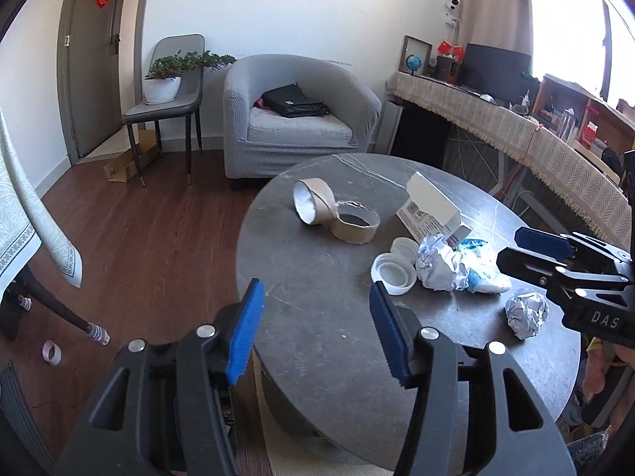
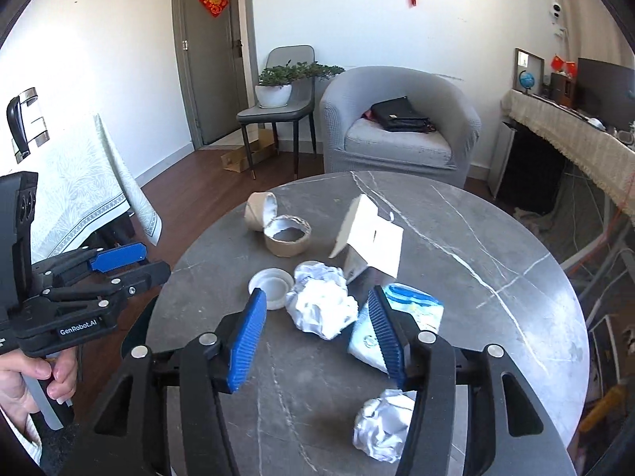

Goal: Collect trash
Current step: 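Move both tools back over the table toward the remaining trash, then grasp the white plastic lid with the left tool while the right tool grasps the crumpled foil ball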

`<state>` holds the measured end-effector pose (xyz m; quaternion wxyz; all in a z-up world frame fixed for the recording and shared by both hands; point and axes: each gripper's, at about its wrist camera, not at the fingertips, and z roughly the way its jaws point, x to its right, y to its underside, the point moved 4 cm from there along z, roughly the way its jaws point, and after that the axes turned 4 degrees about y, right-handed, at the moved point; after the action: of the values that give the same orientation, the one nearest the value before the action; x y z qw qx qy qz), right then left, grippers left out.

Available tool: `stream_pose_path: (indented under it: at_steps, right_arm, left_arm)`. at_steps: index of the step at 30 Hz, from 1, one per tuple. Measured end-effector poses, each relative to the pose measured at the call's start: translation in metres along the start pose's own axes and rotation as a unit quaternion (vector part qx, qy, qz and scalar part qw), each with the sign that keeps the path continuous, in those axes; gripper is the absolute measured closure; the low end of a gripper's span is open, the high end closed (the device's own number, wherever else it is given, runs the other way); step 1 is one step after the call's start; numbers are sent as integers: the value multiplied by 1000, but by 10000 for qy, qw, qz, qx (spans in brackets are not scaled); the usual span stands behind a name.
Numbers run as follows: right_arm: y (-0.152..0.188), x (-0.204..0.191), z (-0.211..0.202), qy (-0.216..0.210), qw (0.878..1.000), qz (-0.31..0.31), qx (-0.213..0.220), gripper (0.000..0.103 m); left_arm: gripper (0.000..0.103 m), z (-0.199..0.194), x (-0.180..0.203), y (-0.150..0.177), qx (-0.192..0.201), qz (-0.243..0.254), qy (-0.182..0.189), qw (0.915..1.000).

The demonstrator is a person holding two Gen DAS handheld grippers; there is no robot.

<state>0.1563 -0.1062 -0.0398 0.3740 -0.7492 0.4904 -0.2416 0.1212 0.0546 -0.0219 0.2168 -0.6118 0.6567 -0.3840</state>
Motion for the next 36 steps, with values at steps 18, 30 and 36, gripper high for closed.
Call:
stream_pose_path:
  at_steps: [18,30,36]
  right_arm:
    - [43,57,-13,4,9993,194,-316,34]
    - [58,60,-9,-266,9976,298,-557,17]
    - [59,46,-7,-321,9974,30,-642,17]
  left_arm:
    - [43,67,47,3,-731,306,69,9968]
    - [61,76,44,-7,-793,369,-435,9952]
    - [61,73,42,-7,-699,276,-374,9965]
